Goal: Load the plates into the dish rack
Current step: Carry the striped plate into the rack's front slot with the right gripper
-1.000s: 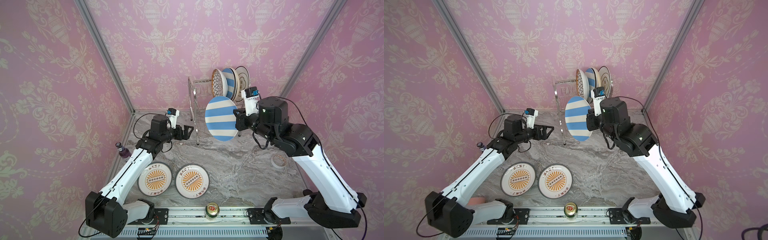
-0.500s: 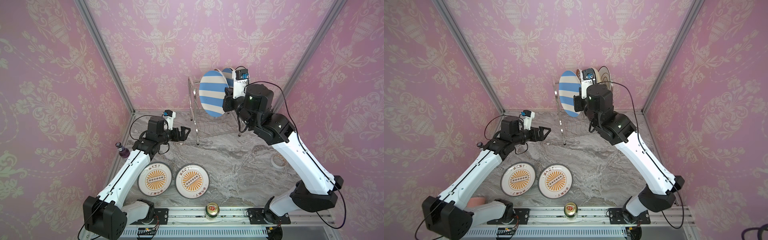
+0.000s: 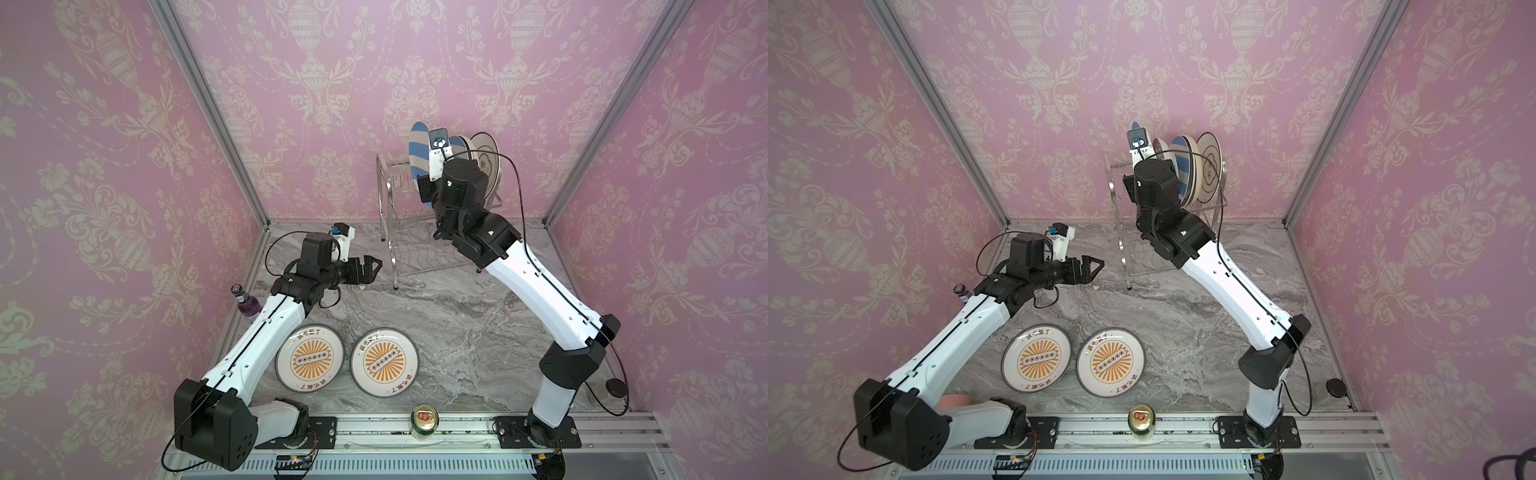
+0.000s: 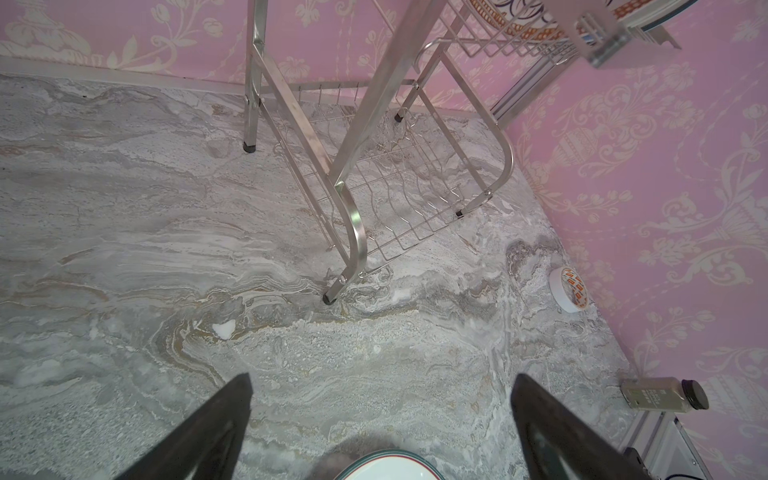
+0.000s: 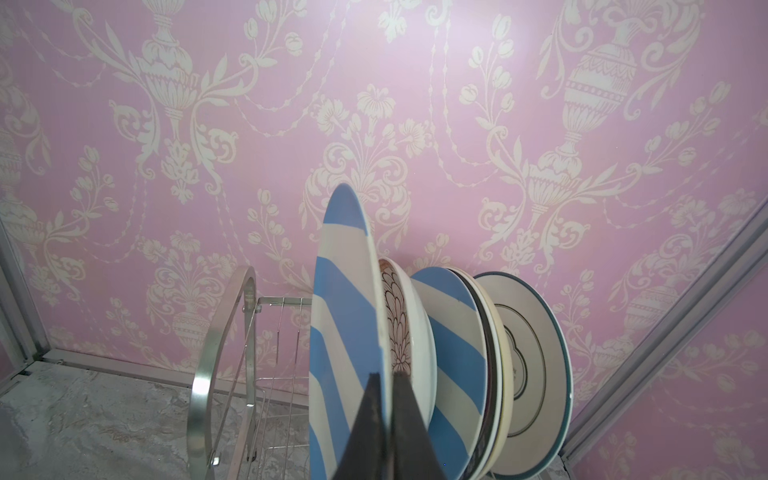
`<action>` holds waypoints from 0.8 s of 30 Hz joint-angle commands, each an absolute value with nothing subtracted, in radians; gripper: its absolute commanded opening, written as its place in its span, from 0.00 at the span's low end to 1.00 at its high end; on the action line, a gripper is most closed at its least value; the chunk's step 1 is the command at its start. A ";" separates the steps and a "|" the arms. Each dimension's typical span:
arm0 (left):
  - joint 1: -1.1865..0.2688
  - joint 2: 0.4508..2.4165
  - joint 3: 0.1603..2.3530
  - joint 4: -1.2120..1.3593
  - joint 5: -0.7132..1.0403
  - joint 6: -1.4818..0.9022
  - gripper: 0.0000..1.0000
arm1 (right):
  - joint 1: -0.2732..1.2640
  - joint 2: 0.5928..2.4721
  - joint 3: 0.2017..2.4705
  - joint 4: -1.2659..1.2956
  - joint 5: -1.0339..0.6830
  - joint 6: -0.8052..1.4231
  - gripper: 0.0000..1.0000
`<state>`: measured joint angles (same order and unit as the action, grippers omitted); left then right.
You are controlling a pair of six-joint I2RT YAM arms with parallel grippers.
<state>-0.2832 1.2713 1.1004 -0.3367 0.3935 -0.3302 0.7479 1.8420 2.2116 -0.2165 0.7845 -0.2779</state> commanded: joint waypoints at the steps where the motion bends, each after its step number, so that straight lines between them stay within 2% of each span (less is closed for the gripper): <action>1: -0.273 1.288 1.120 -0.357 0.400 -0.292 0.99 | 0.737 1.888 2.322 -0.136 0.817 -0.354 0.00; 7: -0.267 1.298 1.120 -0.360 0.393 -0.281 0.99 | 0.682 1.991 2.459 -0.256 0.774 -0.293 0.00; 24: -0.262 1.310 1.120 -0.359 0.383 -0.278 0.99 | 0.621 2.057 2.436 -0.272 0.737 -0.250 0.00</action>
